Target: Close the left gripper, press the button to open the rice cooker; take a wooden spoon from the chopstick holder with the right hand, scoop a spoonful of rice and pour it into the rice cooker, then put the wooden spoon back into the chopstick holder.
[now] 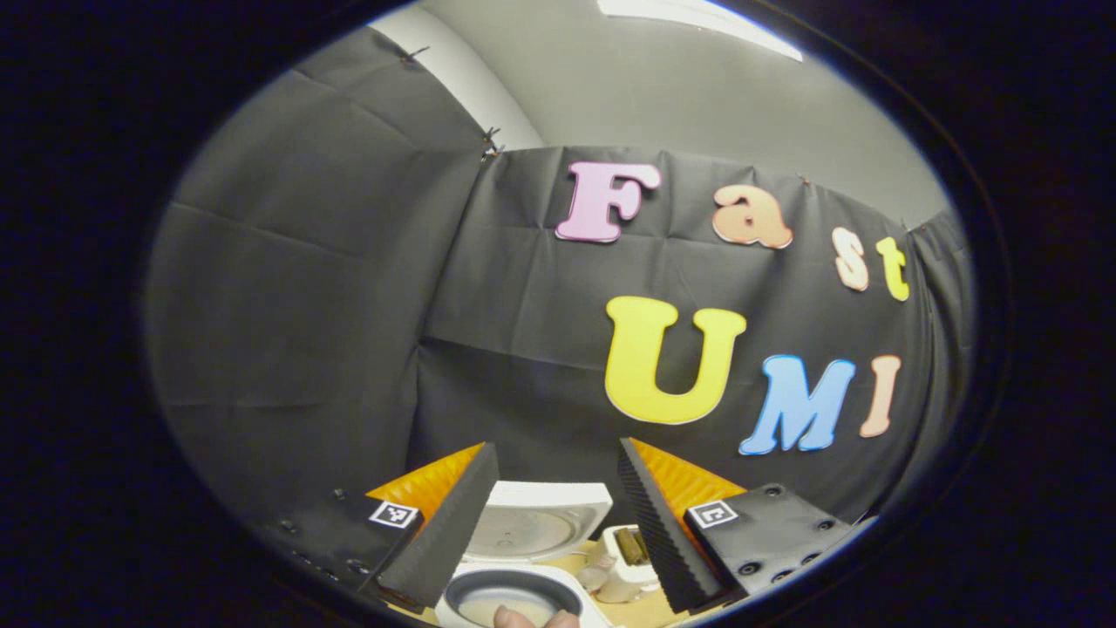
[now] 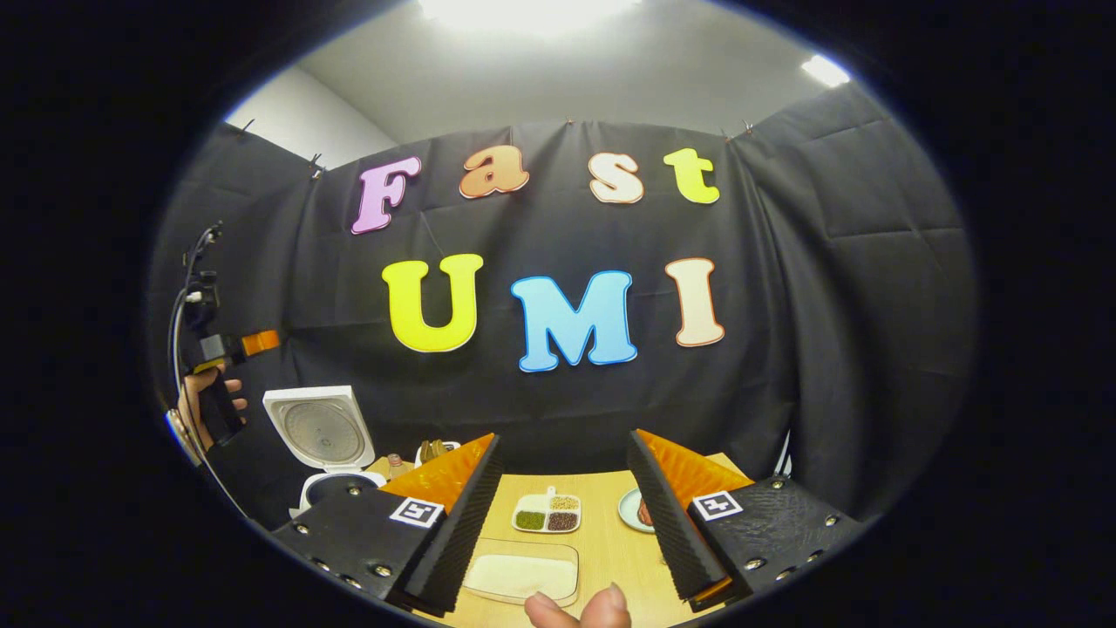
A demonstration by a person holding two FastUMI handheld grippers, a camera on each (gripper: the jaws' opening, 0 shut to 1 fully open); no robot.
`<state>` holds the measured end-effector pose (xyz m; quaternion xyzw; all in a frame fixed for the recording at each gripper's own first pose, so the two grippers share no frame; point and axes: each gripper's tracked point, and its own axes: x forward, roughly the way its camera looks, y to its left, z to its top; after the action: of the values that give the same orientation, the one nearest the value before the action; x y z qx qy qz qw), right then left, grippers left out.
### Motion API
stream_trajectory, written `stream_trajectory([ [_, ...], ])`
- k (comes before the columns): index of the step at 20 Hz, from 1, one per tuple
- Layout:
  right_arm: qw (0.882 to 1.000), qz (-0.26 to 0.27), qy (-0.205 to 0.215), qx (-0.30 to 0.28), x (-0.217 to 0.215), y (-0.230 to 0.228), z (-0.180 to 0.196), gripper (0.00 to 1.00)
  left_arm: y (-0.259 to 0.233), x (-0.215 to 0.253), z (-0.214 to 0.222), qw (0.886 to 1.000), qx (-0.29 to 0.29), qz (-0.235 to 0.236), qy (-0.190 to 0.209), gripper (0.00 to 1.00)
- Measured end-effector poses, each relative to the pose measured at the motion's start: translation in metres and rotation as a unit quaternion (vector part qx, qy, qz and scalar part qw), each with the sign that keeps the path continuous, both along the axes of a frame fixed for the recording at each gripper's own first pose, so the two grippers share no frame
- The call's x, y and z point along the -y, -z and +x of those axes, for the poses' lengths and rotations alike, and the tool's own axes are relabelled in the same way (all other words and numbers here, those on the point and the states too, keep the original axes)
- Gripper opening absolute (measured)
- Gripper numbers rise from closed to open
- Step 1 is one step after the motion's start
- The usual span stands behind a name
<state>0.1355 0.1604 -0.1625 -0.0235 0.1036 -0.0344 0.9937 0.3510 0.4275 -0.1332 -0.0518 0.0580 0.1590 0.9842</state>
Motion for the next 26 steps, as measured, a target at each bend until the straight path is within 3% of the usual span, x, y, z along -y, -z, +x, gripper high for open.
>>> stream_trajectory([
  [5,0.999,-0.037,0.007,-0.021,-0.012,0.009,0.003,0.88,0.086,-0.04,0.085,0.995,-0.092,0.015,-0.02,0.96],
  [7,0.999,-0.041,0.01,-0.029,-0.017,0.015,0.002,0.89,0.101,-0.047,0.108,0.994,-0.104,0.032,-0.023,0.92],
  [8,0.998,-0.047,0.009,-0.035,-0.018,0.019,0.002,0.88,0.107,-0.047,0.115,0.993,-0.108,0.04,-0.023,0.96],
  [11,0.997,-0.058,0.007,-0.05,-0.024,0.032,0.005,0.88,0.144,-0.045,0.124,0.985,-0.167,0.028,-0.029,0.93],
  [13,0.997,-0.05,0.007,-0.059,-0.025,0.037,0.006,0.88,0.139,-0.049,0.131,0.987,-0.151,0.036,-0.034,0.98],
  [14,0.997,-0.047,0.004,-0.063,-0.027,0.039,0.007,0.88,0.139,-0.051,0.133,0.987,-0.151,0.037,-0.036,0.95],
  [20,0.997,-0.037,-0.01,-0.065,-0.035,0.041,0.011,0.88,0.138,-0.036,0.111,0.989,-0.145,0.032,-0.026,0.97],
  [26,0.997,-0.025,-0.012,-0.068,-0.028,0.042,0.001,0.88,0.153,0.011,0.031,0.989,-0.142,0.041,-0.024,0.98],
])
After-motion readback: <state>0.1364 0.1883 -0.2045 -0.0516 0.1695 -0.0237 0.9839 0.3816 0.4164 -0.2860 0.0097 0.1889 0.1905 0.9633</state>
